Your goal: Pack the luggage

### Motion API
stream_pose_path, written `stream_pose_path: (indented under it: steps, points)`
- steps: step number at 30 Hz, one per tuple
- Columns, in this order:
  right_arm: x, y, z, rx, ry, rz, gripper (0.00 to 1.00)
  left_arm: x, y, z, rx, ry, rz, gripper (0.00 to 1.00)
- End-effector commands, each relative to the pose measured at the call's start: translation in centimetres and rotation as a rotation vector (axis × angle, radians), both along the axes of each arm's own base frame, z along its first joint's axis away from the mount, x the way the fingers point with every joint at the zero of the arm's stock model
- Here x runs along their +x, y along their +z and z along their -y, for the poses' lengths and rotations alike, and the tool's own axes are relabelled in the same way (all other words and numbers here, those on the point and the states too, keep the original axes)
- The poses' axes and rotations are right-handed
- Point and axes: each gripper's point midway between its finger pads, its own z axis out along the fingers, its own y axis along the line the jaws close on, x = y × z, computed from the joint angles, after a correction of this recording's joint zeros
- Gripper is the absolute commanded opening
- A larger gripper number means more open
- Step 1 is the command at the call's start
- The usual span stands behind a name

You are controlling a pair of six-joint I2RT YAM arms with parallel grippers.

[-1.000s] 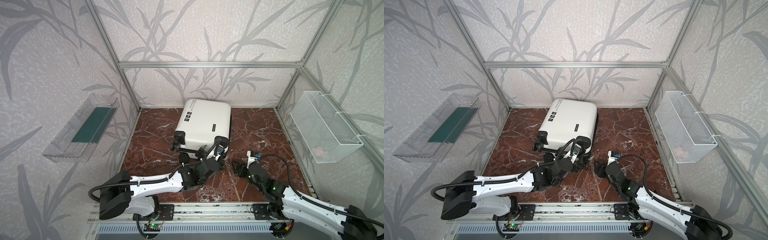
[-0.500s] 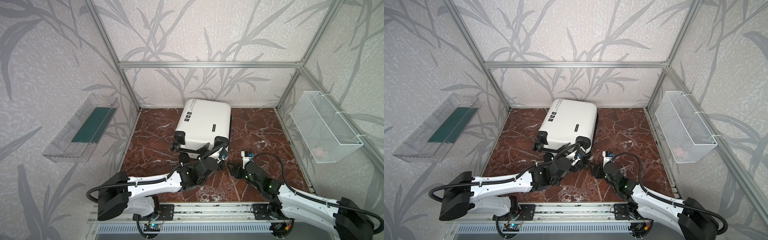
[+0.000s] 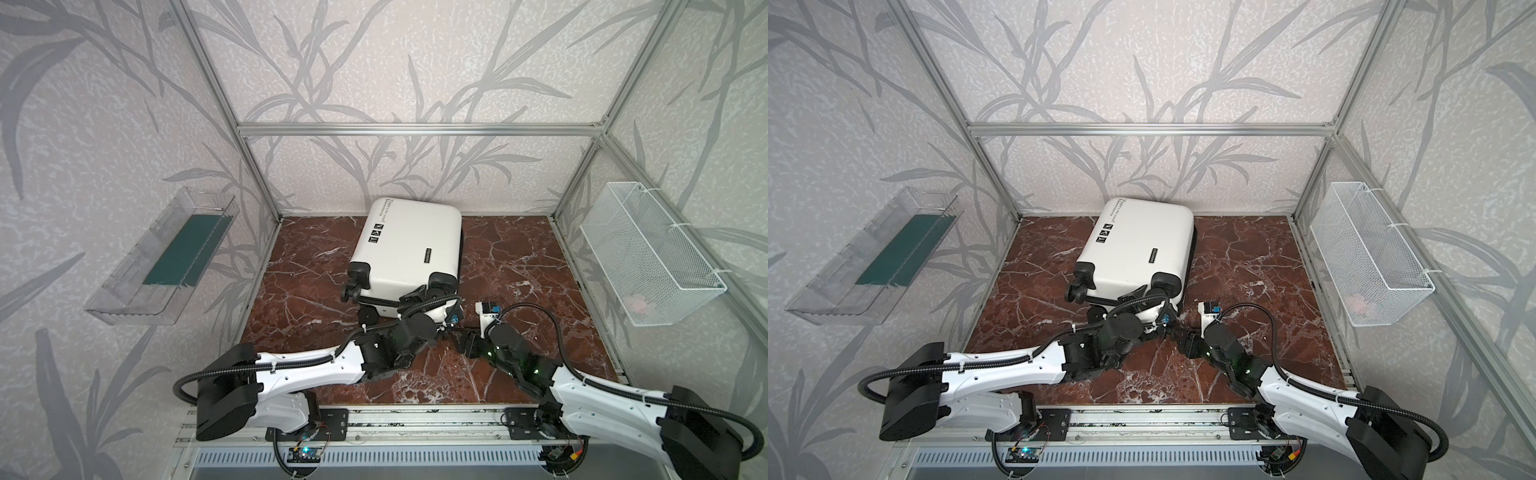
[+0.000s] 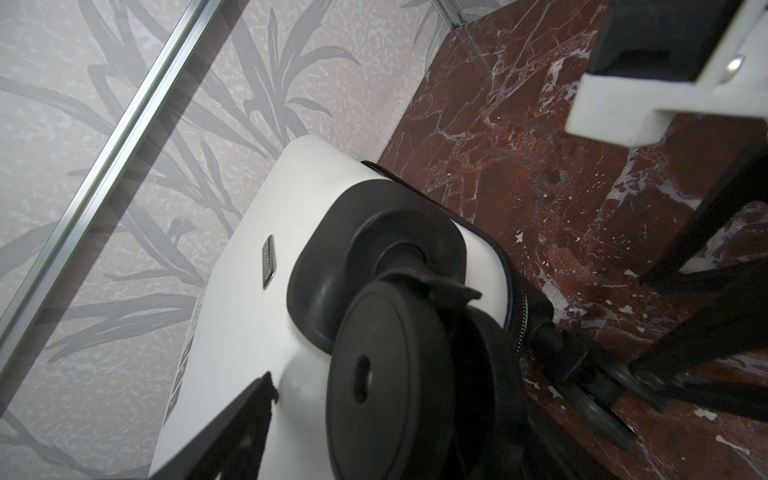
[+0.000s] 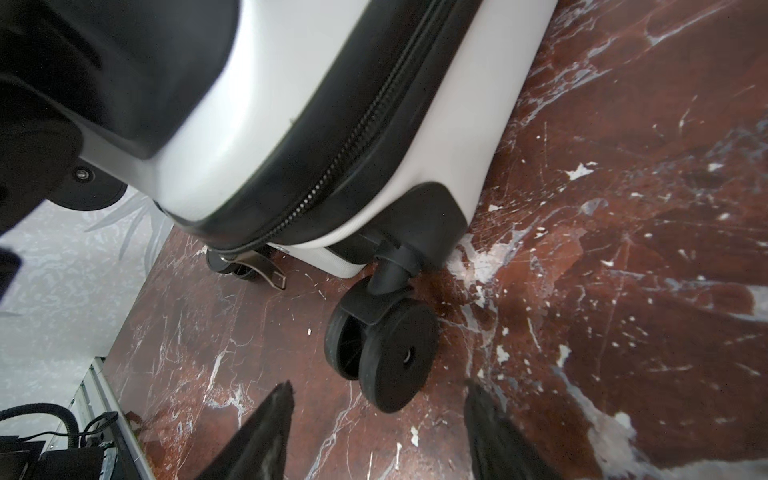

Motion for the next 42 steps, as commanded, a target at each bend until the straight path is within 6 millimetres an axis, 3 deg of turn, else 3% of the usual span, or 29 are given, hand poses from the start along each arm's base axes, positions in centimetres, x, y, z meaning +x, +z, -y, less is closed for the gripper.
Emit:
stream_pose_path:
  steps: [1, 8, 16, 26, 32, 36, 42]
  points:
    - [0.2, 1.7, -1.3, 0.040, 0.057, 0.056, 0.65, 0.4, 3.0, 0.7, -0.018, -0.017, 0.053, 0.81]
    - [-0.7, 2.8, -2.5, 0.050, 0.170, 0.160, 0.65, 0.1, 3.0, 1.4, 0.036, -0.066, 0.046, 0.72]
    - [-1.8, 4.1, -2.5, 0.008, 0.240, 0.336, 0.64, -0.3, 3.5, 2.1, 0.063, -0.108, 0.048, 0.65]
    - [-2.1, 4.8, -4.1, -0.047, 0.164, 0.465, 0.56, -0.6, 3.8, 2.5, 0.057, -0.119, 0.042, 0.57]
    - [-1.2, 4.4, -4.5, -0.073, 0.061, 0.512, 0.50, -0.6, 3.9, 2.6, 0.050, -0.115, 0.037, 0.51]
    - [-0.7, 4.1, -5.4, -0.080, 0.040, 0.526, 0.48, -0.6, 4.1, 2.7, 0.037, -0.113, 0.039, 0.42]
    - [0.0, 3.7, -5.6, -0.058, -0.012, 0.530, 0.48, -0.4, 4.2, 2.7, 0.035, -0.103, 0.046, 0.39]
